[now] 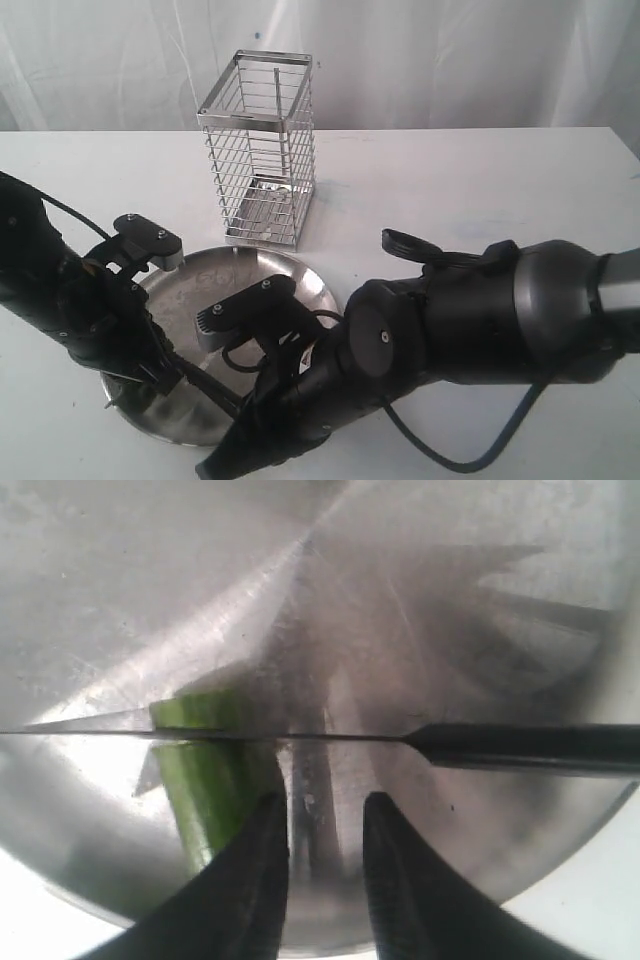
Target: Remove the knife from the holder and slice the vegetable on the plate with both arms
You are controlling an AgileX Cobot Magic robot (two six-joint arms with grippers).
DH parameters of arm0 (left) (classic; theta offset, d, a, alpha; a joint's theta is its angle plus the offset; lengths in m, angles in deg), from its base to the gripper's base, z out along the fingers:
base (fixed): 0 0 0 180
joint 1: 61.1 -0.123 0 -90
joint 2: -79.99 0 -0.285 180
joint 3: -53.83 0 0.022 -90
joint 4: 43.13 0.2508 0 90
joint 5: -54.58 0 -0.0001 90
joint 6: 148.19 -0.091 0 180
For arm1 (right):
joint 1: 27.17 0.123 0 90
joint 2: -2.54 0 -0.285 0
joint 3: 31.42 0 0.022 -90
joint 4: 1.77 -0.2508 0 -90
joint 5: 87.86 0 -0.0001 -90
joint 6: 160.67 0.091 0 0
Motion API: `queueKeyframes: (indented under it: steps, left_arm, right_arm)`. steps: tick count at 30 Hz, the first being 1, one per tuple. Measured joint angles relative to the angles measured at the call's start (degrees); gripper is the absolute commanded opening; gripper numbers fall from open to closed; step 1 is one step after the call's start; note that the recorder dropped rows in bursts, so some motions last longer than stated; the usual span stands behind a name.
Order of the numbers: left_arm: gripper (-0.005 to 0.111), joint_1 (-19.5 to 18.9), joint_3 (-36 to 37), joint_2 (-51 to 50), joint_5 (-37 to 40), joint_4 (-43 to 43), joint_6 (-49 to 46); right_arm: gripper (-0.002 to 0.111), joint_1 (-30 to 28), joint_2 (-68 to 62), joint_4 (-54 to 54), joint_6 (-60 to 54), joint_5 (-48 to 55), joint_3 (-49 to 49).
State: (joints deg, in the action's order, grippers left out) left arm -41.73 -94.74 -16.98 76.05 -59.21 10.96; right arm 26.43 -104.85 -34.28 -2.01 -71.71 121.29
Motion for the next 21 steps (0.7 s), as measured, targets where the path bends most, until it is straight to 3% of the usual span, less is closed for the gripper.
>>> queueKeyframes:
  steps: [5, 10, 21]
  left_arm:
    - [0.032, 0.0, 0.0, 0.0, 0.0, 0.0, 0.3]
    - [0.032, 0.0, 0.0, 0.0, 0.1, 0.1, 0.5]
    - [0.032, 0.0, 0.0, 0.0, -0.3, 0.1, 0.6]
  right_arm:
    - [0.0, 0.0, 0.0, 2.4, 0.0, -0.5, 0.8]
    - [0.0, -9.2, -0.1, 3.9, 0.2, -0.4, 1.1]
    - [0.0, -9.6, -0.1, 4.0, 0.3, 2.1, 1.3]
